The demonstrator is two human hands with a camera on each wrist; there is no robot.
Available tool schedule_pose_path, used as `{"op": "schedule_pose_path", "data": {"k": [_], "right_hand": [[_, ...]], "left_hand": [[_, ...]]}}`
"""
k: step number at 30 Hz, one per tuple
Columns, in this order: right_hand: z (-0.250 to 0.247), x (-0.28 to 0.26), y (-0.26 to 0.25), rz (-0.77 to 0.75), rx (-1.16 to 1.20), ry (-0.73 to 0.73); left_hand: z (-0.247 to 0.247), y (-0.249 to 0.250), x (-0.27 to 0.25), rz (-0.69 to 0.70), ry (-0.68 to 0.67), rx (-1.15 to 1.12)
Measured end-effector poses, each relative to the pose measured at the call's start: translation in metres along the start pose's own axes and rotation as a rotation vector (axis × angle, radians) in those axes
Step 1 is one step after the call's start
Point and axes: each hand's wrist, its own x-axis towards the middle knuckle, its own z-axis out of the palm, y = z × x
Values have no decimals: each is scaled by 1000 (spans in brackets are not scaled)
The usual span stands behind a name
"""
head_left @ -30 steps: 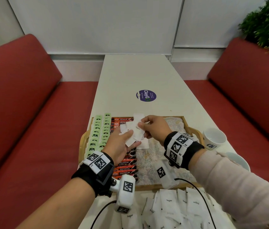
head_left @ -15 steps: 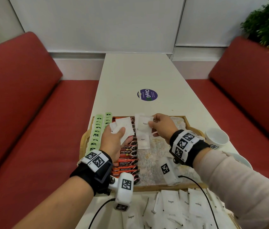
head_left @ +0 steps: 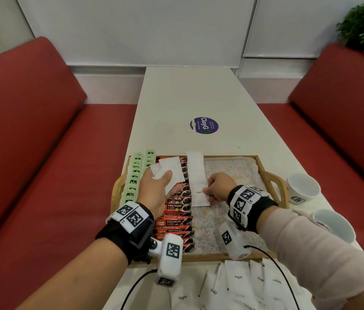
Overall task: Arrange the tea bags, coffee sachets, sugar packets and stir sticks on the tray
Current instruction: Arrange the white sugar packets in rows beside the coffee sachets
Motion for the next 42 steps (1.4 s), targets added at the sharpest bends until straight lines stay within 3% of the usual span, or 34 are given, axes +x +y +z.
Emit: {"op": "schedule_pose_path", "data": {"k": [13, 17, 21, 24, 28, 36, 42], "right_hand": [[0, 0, -4, 54, -80, -40], [-3, -3, -7, -30, -221, 44], [-6, -17, -16, -179, -40, 101], [-4, -35, -23, -220, 106, -8], [3, -52, -26, -229, 100, -131], [1, -67, -24, -200, 295, -117], [-4, -72, -22, -210, 361, -149]], "left_hand": [[-2, 2, -1, -63, -64, -37], [-2, 3, -2, -100, -76, -74], [1, 4, -10, -128, -61, -149], [4, 3, -18, -110, -62, -149], [10, 2, -30, -64, -84, -145], [12, 1, -42, 4, -98, -89], [12, -2, -47, -30, -112, -106]]}}
